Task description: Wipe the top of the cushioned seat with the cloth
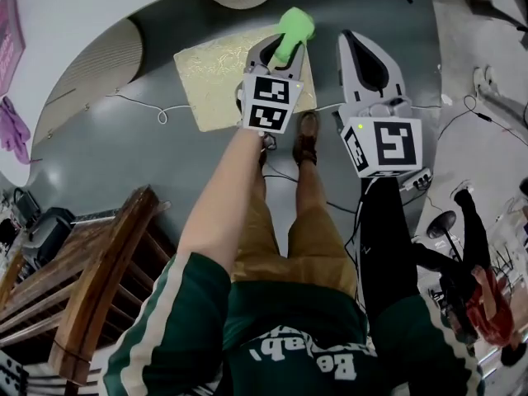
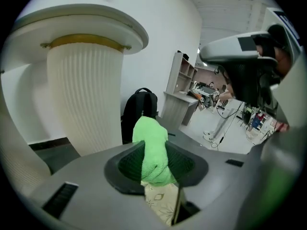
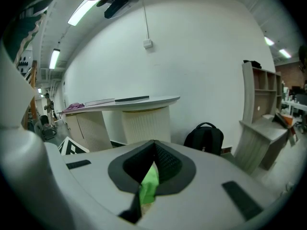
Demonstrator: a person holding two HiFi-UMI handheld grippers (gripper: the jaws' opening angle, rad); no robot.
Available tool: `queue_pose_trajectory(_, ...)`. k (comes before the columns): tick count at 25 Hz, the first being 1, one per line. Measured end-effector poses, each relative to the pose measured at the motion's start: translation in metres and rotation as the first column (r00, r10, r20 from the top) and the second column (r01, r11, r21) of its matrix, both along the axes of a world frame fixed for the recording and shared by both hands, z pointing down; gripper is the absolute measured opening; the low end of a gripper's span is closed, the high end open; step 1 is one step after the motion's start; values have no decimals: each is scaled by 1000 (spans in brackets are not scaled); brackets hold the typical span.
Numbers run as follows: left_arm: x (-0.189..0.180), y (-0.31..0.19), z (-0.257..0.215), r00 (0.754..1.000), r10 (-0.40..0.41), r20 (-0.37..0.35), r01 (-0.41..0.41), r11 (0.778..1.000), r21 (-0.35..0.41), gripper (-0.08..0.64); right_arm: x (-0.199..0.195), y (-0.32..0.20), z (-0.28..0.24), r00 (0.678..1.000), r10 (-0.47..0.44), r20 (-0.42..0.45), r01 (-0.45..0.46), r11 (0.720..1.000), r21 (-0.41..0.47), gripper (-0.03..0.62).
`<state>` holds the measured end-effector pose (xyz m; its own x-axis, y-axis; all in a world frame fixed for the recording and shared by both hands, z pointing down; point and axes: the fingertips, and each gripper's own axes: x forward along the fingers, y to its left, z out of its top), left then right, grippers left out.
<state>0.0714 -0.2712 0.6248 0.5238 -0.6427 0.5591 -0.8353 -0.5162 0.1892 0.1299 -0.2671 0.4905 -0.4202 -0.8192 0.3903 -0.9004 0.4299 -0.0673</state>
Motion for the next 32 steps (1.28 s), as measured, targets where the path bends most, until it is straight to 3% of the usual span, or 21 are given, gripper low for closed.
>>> queue_pose_trajectory(7, 13, 11, 46, 1000, 6, 24, -3, 993, -116, 140, 3, 13, 11, 1000, -2, -15, 1, 1000, -27, 8)
queue_pose_trajectory(13, -19, 22, 74, 996, -54, 74, 68, 978, -199, 140, -7, 16, 14, 1000, -10, -22, 10, 999, -33, 8)
queue_pose_trajectory(18, -71, 28, 82, 989, -102, 110, 124, 968, -218, 140, -31, 14, 14, 999, -38, -20, 37, 999, -28, 8)
queue_pose_trajectory(25, -175, 48, 89, 966, -170, 193, 212, 952, -222, 140, -81, 12, 13, 994, -106, -8, 106, 994, -19, 8)
queue_pose_trajectory(29, -239, 66, 93, 943, -215, 255, 274, 935, -224, 140, -104, 9, 11, 991, -137, -3, 137, 990, -14, 8)
queue_pose_trajectory(32, -280, 80, 97, 914, -275, 298, 347, 910, -227, 140, -118, 10, 8, 986, -166, -2, 166, 986, -12, 8)
